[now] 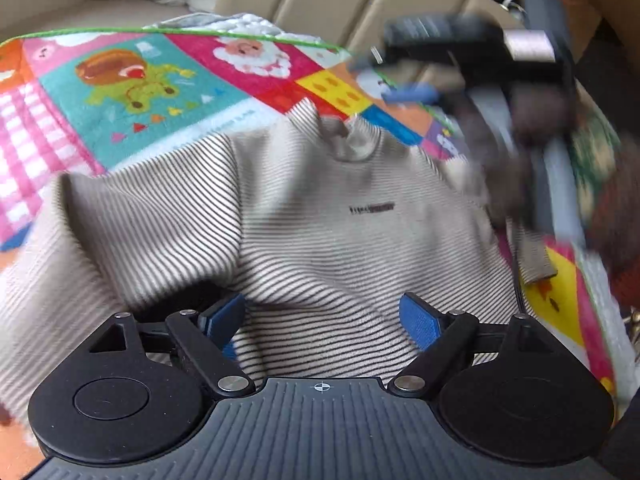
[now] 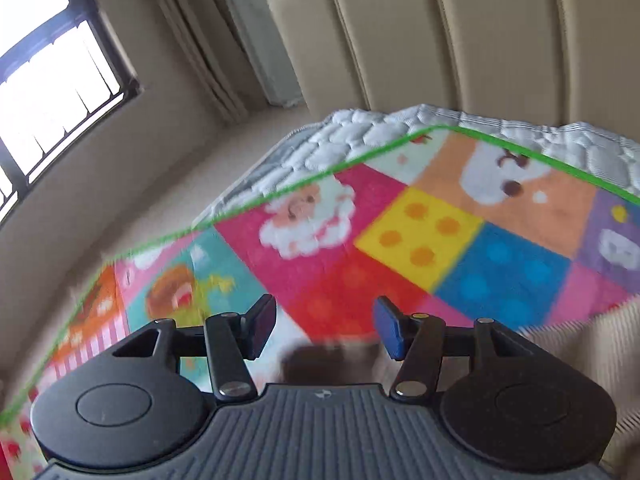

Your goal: Fold clothes

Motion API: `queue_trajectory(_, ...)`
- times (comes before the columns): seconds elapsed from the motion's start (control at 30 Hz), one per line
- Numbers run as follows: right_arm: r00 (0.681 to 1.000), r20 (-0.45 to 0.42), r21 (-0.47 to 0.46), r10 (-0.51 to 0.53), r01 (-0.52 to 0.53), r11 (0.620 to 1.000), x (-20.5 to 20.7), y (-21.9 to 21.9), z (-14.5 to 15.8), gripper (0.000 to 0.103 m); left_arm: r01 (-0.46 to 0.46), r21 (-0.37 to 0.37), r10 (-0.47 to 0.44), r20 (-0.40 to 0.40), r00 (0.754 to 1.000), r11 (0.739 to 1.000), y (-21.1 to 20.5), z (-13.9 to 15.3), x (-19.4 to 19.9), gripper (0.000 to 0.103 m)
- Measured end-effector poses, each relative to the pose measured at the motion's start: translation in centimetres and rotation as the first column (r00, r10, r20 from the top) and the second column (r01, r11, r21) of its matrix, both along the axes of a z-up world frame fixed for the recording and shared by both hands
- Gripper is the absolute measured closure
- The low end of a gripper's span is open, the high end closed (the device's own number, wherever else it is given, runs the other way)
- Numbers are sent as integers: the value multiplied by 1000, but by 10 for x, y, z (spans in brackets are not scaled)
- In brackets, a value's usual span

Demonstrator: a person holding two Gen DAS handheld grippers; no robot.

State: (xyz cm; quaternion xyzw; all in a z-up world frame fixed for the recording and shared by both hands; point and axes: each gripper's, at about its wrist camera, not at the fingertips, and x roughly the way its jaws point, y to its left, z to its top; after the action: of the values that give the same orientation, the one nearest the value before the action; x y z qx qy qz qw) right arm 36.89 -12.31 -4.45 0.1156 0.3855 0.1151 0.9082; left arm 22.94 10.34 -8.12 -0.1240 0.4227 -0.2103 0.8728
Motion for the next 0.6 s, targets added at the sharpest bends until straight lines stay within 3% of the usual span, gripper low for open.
queue_trajectory(0.07, 999, -13, -28, 53, -53, 998, -30, 4, 2, 48, -87, -5, 87, 58, 995, 996, 22, 25, -8, 6)
queue_trajectory(0.13, 990, -44, 12, 130, -130, 991, -66, 13, 4, 48, -250, -32, 252, 116, 961, 968, 53, 52, -19, 5)
queue_trajectory(0.2, 973, -102, 108, 209, -198, 974, -96, 29, 0, 48, -420, -119, 433, 134, 891, 900, 88, 71, -34, 1)
queue_trajectory(0.23, 960, -128, 159, 249, -228, 961, -111, 38, -2, 48, -506, -153, 526, 138, 839, 849, 103, 79, -43, 1)
queue_trajectory(0.33, 913, -249, 295, 324, -246, 923, -145, 74, -24, 48, -718, -215, 748, 137, 649, 662, 134, 99, -73, 0)
queue_trajectory(0.4, 888, -307, 382, 341, -213, 899, -162, 93, -39, 49, -817, -248, 853, 121, 507, 521, 147, 113, -95, 0)
queue_trajectory(0.43, 883, -324, 411, 339, -192, 891, -167, 102, -46, 49, -864, -272, 905, 90, 415, 423, 149, 119, -105, 0)
queue_trajectory(0.53, 868, -371, 418, 331, -163, 894, -164, 136, -71, 49, -934, -354, 997, -42, 62, 43, 146, 126, -132, 0)
queue_trajectory(0.57, 874, -369, 396, 316, -160, 904, -164, 146, -76, 56, -929, -369, 998, -64, -19, -41, 140, 125, -139, 0)
queue_trajectory(0.6, 885, -348, 364, 309, -177, 915, -163, 155, -75, 73, -922, -386, 998, -57, -25, -45, 137, 123, -145, 0)
